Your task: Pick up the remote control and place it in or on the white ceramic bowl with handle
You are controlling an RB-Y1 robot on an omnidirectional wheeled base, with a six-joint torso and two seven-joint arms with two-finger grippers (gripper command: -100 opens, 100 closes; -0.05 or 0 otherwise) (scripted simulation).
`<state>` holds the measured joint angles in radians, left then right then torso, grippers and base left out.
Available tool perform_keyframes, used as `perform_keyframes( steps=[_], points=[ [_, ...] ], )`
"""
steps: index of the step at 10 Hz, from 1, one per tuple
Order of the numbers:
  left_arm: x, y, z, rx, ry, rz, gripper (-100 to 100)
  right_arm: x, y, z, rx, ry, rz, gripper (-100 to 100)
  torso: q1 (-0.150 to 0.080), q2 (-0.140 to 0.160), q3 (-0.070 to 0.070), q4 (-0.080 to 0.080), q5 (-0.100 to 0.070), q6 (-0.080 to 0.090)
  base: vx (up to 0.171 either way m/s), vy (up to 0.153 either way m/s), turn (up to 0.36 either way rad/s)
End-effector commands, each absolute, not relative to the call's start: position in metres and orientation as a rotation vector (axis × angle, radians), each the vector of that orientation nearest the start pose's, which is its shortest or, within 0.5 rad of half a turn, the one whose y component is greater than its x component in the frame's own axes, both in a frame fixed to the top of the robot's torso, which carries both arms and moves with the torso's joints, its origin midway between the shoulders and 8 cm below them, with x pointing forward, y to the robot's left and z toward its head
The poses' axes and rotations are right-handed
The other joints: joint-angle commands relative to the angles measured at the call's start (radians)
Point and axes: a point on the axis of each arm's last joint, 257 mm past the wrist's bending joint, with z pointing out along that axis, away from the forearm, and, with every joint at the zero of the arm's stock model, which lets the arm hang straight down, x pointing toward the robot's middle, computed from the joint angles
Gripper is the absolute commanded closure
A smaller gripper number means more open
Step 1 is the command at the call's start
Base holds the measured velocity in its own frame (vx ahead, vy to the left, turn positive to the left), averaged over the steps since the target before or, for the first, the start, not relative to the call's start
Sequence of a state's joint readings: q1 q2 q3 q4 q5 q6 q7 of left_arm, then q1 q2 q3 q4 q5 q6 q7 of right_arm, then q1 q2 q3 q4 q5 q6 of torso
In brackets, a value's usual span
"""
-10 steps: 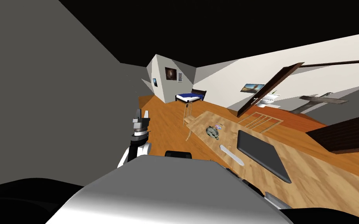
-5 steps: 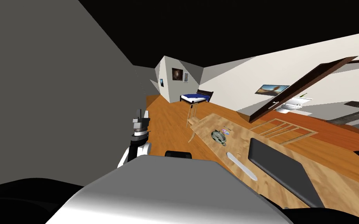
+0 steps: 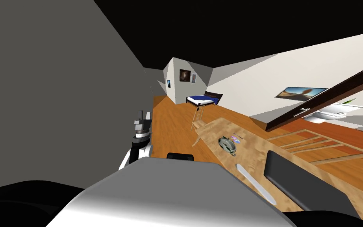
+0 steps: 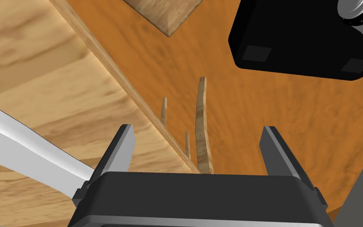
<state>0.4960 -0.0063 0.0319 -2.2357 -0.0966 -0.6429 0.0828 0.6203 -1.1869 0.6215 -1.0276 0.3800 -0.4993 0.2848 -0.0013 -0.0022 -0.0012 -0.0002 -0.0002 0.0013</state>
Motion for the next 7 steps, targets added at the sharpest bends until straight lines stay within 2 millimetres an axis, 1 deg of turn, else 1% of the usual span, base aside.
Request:
perform_keyframes(
  steps=[1, 3, 4, 5, 6, 7],
  points=[
    [0.329, 0.272, 0.031, -0.541, 0.582, -1.318, 0, -0.034, -0.578, -0.486, -0.281, 2.942, 0.068, -100, 0.0, 0.0, 0.0, 0.0, 0.0, 0.0, 0.035, -0.031, 0.221],
    [0.329, 0.272, 0.031, -0.541, 0.582, -1.318, 0, -0.061, -0.603, -0.479, -0.343, 3.012, 0.006, -100, -0.002, -0.001, -0.001, 0.0, 0.0, -0.001, 0.055, -0.072, 0.272],
    [0.329, 0.272, 0.031, -0.541, 0.583, -1.318, 0, -0.071, -0.612, -0.476, -0.368, 3.039, -0.015, -100, -0.004, -0.002, -0.001, 0.0, -0.001, -0.001, 0.08, -0.096, 0.249],
    [0.329, 0.272, 0.031, -0.541, 0.583, -1.318, 0, -0.081, -0.617, -0.475, -0.39, 3.061, -0.028, -100, -0.005, -0.003, -0.002, -0.001, -0.001, -0.001, 0.076, -0.102, 0.284],
    [0.329, 0.272, 0.031, -0.541, 0.583, -1.318, 0, -0.088, -0.62, -0.475, -0.407, 3.079, -0.033, -100, -0.005, -0.004, -0.002, -0.001, -0.001, -0.001, 0.077, -0.077, 0.135],
    [0.328, 0.272, 0.031, -0.541, 0.583, -1.318, 0, -0.095, -0.62, -0.476, -0.42, 3.092, -0.032, -100, -0.004, -0.004, -0.002, -0.001, -0.001, 0.0, 0.071, -0.111, 0.25]
  ],
)
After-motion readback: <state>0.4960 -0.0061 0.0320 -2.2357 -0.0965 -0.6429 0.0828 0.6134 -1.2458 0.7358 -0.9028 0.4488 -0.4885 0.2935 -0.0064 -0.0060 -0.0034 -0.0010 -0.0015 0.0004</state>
